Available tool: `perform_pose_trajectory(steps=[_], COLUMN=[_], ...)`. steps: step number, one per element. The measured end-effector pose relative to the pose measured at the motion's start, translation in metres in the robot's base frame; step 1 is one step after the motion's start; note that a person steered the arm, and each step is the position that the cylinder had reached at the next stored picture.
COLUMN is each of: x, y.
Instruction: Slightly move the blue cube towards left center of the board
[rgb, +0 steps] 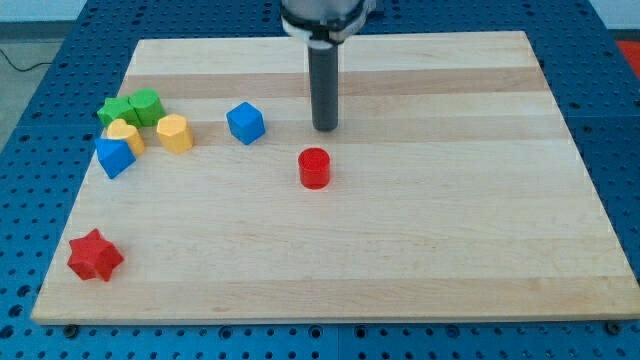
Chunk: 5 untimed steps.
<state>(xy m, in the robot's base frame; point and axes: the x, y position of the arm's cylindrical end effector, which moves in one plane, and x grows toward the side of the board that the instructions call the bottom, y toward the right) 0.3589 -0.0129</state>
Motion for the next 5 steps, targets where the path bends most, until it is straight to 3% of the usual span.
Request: perform_pose_trajectory(steps=[1,3,4,5], x=[-0.002,0.074,0.088,0.057], y=[-0.042,-0.110,-0.099,-0.057])
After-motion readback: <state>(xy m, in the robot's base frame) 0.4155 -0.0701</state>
